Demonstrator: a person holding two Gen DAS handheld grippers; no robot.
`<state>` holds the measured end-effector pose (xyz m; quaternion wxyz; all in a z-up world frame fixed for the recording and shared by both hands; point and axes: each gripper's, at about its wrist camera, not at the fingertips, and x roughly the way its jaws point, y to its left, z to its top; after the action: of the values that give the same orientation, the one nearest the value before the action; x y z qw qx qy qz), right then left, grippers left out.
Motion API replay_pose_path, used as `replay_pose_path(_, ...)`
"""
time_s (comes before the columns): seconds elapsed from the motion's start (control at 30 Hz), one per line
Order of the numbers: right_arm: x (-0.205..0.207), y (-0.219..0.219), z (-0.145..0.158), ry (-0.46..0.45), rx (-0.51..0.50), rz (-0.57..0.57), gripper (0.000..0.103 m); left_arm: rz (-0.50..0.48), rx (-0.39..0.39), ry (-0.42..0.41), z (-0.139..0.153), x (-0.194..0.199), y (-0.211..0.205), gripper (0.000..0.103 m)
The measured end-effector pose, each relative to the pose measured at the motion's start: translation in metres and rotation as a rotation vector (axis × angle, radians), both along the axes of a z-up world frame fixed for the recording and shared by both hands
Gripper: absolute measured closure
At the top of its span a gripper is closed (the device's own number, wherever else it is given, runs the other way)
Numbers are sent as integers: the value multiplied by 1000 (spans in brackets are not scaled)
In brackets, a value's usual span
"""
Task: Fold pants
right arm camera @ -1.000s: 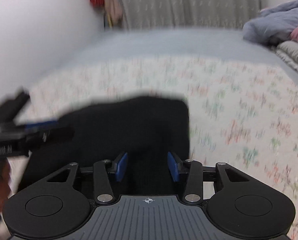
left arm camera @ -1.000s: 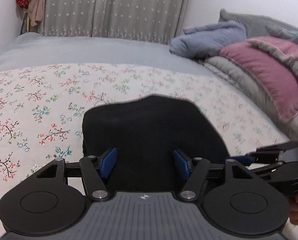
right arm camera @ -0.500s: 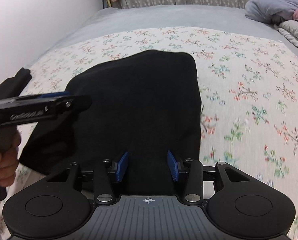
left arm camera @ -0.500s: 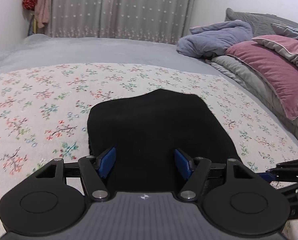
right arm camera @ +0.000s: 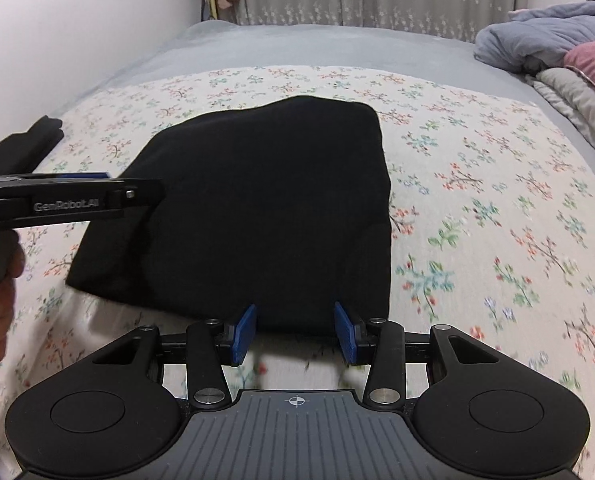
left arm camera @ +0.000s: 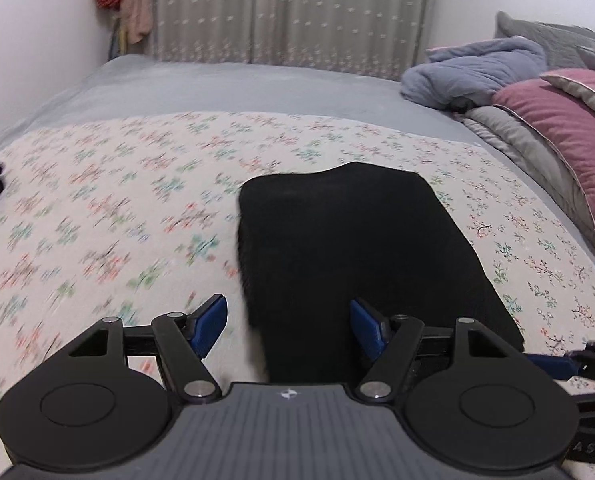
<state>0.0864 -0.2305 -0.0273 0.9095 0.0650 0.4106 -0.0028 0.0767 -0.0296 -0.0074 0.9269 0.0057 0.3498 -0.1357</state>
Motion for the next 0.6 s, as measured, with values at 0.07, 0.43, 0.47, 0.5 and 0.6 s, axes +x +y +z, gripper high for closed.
replay_pose_path(0.07,-12,1,0,-4,13,2,62,39,4,12,7,-16,5,20)
replay_pose_path(0.43,-95,21,35,-182,102,-75,58,92,5,-29,39,-122,7,4)
replay_pose_path(0.47,-104,23,32,-183,106,-88,58,90,1,-34,41,-129,7,4)
replay_pose_path(0.5,-112,25,30,-182,100,-102,58,92,-4,-41,41,-132,8,3)
replay_pose_path(0.6,-130,25,31,-181,94,-128,58,109,4,-67,43,-143,10,1)
